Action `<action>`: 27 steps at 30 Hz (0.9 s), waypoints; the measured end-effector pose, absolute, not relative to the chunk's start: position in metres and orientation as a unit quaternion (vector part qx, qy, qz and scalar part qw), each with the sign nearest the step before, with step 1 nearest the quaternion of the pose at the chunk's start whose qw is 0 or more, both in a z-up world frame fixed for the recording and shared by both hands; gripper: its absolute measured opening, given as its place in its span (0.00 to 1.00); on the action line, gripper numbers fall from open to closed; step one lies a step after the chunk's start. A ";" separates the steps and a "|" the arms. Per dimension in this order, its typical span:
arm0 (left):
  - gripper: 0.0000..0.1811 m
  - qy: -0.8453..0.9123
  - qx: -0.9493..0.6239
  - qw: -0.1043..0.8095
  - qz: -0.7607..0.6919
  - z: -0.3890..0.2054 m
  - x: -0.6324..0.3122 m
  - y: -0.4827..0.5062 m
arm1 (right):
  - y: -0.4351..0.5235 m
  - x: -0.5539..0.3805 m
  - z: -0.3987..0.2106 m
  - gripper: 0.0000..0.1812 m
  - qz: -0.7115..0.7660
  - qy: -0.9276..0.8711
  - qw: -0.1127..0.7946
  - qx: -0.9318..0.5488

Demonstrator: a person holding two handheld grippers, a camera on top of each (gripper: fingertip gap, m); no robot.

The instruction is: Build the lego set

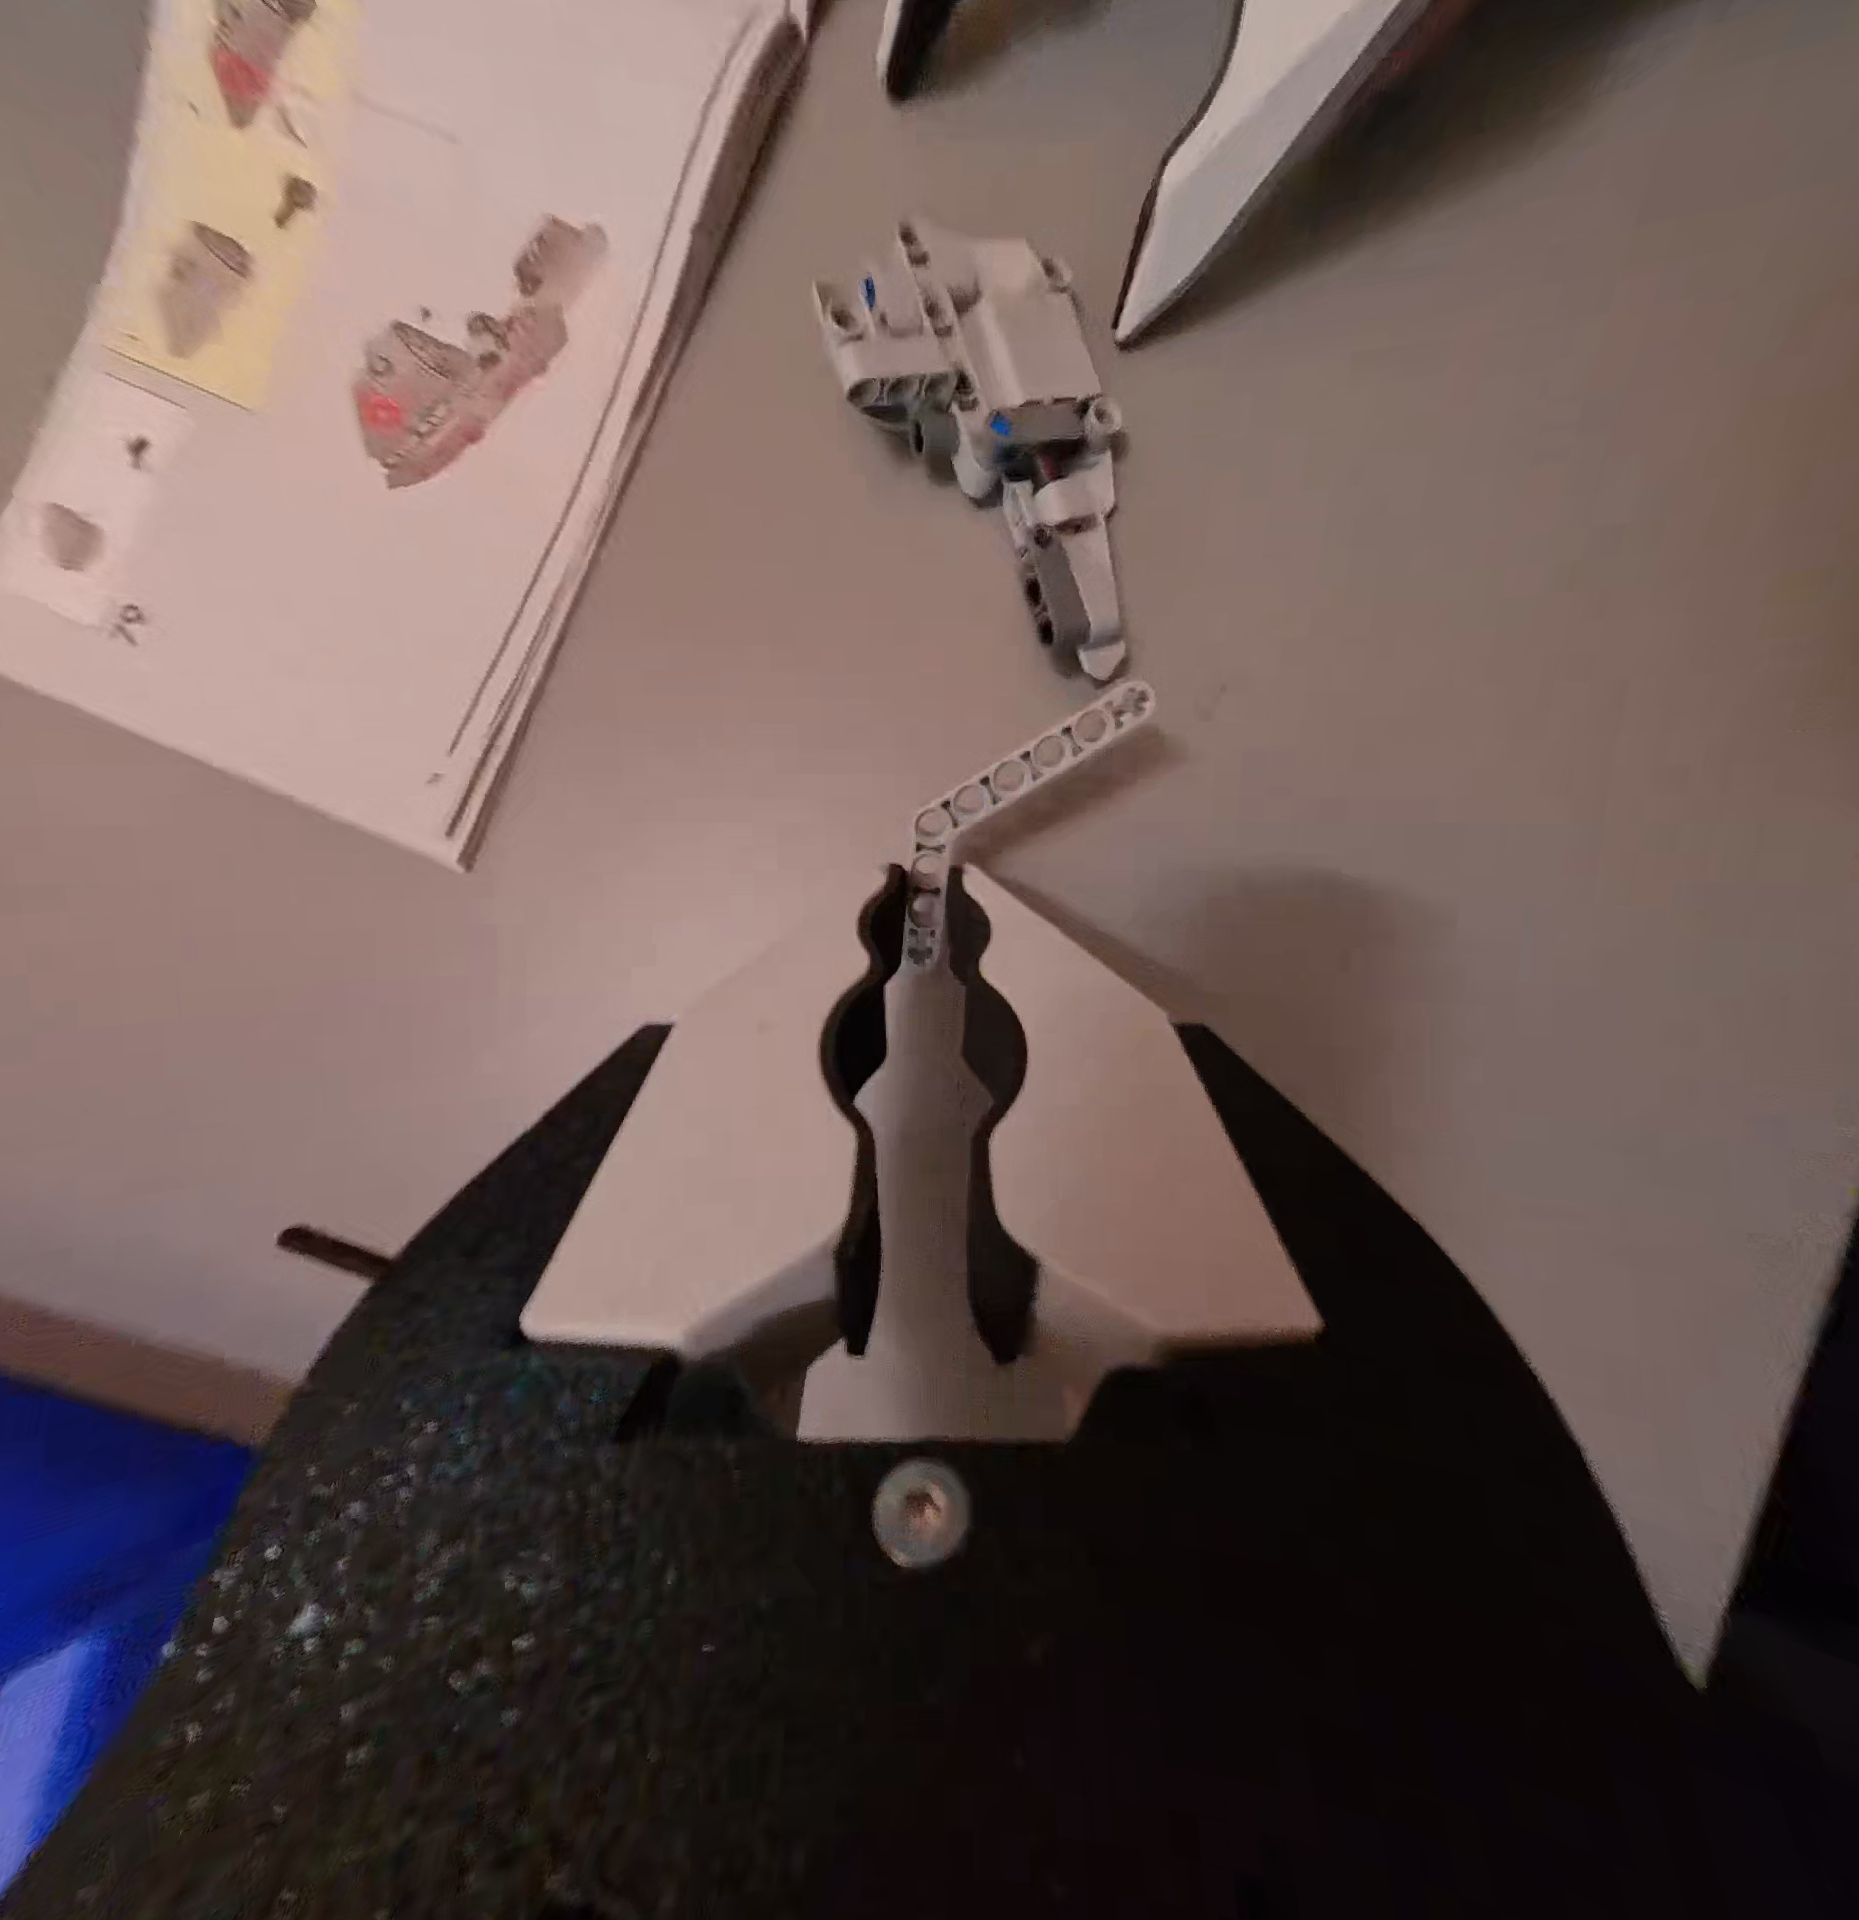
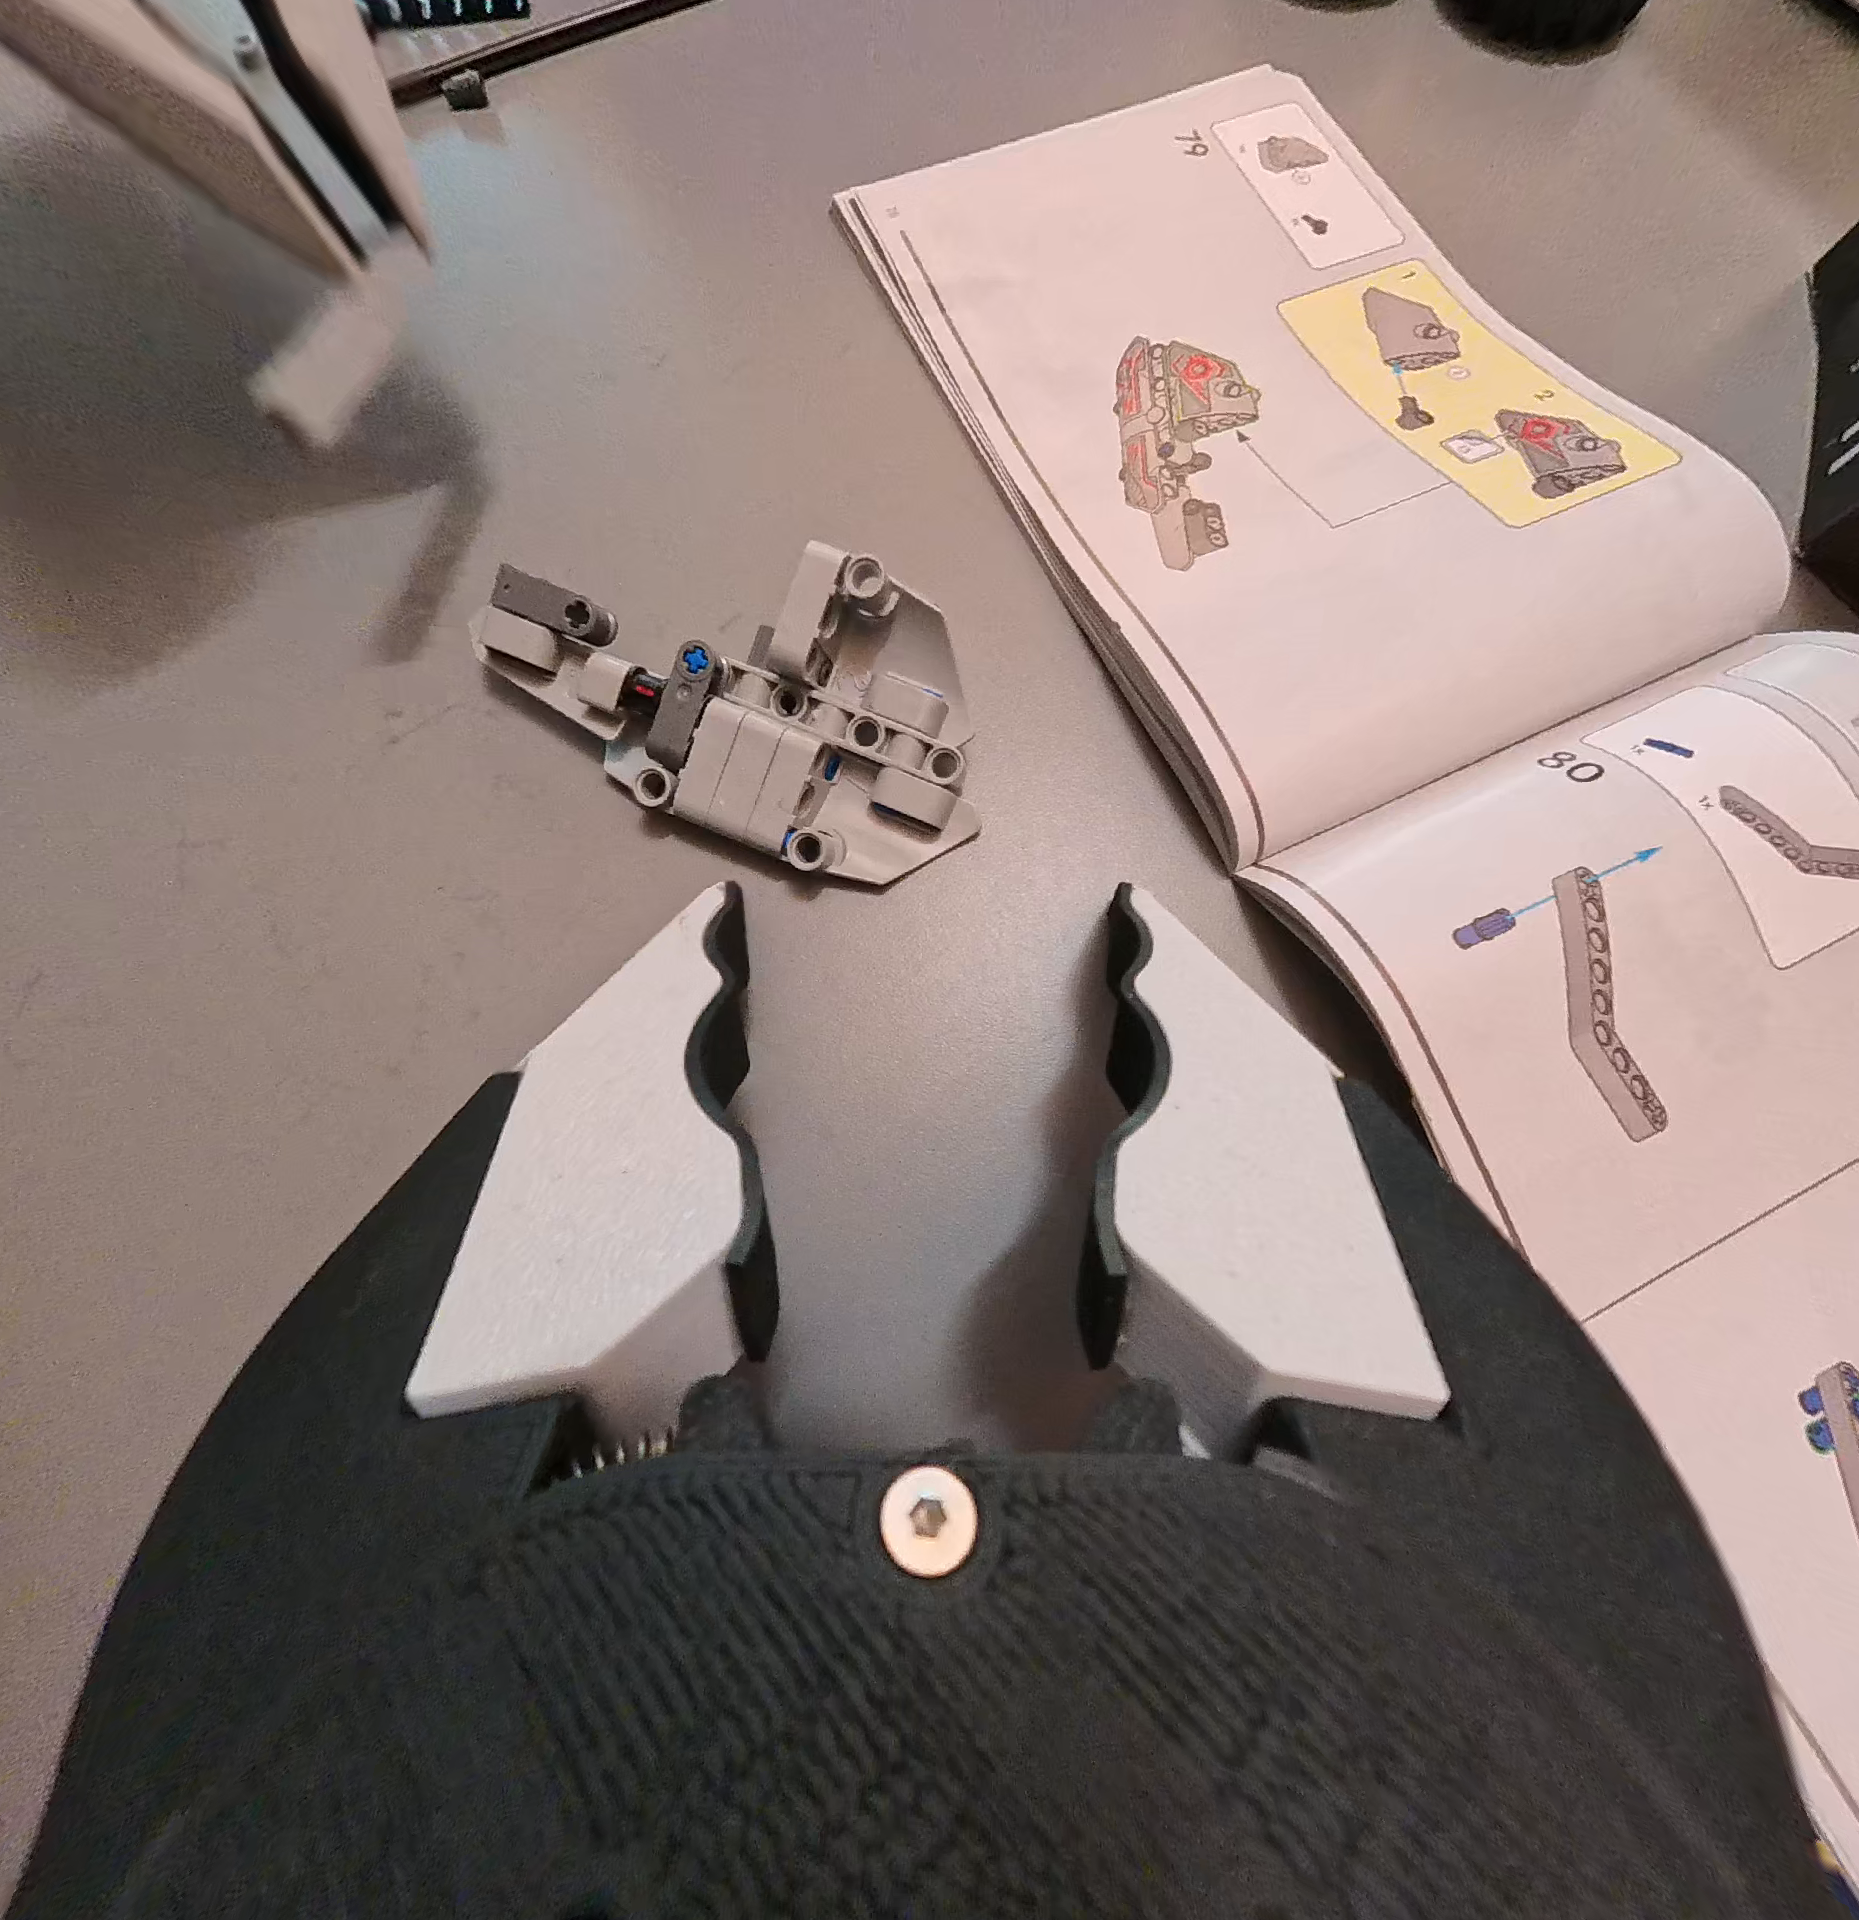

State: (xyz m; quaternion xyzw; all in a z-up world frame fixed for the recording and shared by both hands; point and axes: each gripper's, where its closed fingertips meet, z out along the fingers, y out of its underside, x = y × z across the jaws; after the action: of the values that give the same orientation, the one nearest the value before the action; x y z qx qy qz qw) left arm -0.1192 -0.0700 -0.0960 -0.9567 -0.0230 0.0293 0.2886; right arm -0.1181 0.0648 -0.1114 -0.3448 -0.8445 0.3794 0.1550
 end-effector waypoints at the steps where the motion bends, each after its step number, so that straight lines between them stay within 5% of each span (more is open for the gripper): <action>1: 0.02 -0.026 -0.958 0.282 0.037 -0.103 -0.121 -0.066 | 0.065 -0.118 -0.111 0.38 0.379 -0.844 0.158 -0.344; 21: 0.08 -0.051 -0.960 0.271 -0.044 -0.110 -0.101 -0.082 | 0.074 -0.113 -0.112 0.41 0.376 -0.840 0.162 -0.357; 27: 0.08 -0.118 -0.914 0.381 0.068 -0.022 -0.173 -0.108 | 0.073 -0.113 -0.112 0.40 0.376 -0.840 0.162 -0.355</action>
State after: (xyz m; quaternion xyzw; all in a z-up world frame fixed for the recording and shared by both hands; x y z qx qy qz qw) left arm -0.1725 -0.1084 -0.0225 -0.9145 -0.1182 0.0680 0.3810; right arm -0.1129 0.0732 -0.1118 -0.3548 -0.8404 0.3762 0.1622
